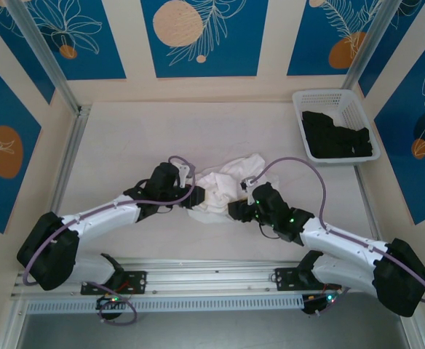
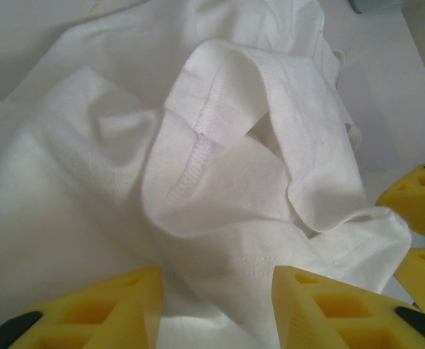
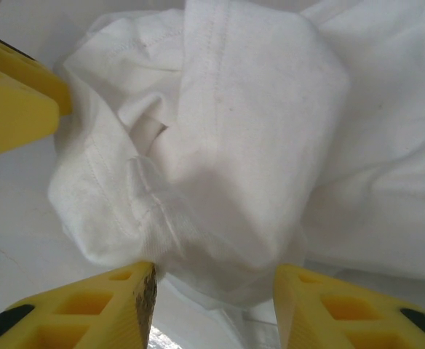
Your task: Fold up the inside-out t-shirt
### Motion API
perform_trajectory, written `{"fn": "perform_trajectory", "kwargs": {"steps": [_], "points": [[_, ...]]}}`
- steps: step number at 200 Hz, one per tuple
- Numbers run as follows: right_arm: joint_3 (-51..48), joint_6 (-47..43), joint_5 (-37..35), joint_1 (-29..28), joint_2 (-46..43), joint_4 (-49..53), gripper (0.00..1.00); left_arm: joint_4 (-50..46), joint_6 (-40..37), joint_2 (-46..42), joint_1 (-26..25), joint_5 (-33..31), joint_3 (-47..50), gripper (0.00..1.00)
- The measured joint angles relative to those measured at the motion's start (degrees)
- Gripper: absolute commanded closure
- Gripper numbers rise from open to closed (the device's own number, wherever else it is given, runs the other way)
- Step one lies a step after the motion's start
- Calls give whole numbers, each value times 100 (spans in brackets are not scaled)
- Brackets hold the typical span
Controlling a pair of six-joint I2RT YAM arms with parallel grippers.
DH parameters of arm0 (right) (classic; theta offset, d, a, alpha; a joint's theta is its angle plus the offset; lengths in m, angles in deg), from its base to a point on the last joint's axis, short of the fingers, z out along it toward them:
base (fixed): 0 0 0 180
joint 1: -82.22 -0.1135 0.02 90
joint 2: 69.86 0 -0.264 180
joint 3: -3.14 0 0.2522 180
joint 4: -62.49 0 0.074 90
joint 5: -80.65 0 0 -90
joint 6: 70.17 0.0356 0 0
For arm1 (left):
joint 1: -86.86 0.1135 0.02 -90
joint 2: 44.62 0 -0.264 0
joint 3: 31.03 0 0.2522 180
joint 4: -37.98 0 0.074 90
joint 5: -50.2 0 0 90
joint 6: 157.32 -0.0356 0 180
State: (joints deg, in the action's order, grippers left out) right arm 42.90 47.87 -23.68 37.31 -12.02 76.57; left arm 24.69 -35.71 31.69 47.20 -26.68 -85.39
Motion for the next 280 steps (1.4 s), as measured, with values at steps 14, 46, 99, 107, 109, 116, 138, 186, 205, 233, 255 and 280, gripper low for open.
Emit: {"fn": "perform_trajectory", "kwargs": {"steps": [14,46,99,107,109,116,138,186,205,233,255,280], "points": [[57,-50,114,4,44,-13,52,11,9,0,0,2,-2,63],[129,-162,297,11,59,-31,50,52,35,2,-2,39,-28,68],[321,-278,387,96,481,-122,54,90,39,181,-2,42,-138,71],[328,-286,396,109,570,-157,54,87,39,205,0,39,-138,71],[328,-286,400,111,595,-162,54,87,39,214,-2,39,-138,71],[341,-302,407,122,662,-168,54,87,39,232,-2,39,-140,71],[446,-323,439,144,863,-247,54,81,39,269,-2,35,-146,67],[671,-369,557,173,1086,-407,81,37,35,267,-2,-184,-151,60],[673,-361,579,192,1091,-413,92,31,17,267,-2,-229,-155,60],[673,-352,581,219,1091,-415,100,39,-7,323,-2,-240,-229,68],[673,-341,577,219,1036,-407,100,52,7,455,-2,-225,-308,80],[664,-315,535,240,732,-365,100,59,-57,498,-13,-221,-330,95]]}}
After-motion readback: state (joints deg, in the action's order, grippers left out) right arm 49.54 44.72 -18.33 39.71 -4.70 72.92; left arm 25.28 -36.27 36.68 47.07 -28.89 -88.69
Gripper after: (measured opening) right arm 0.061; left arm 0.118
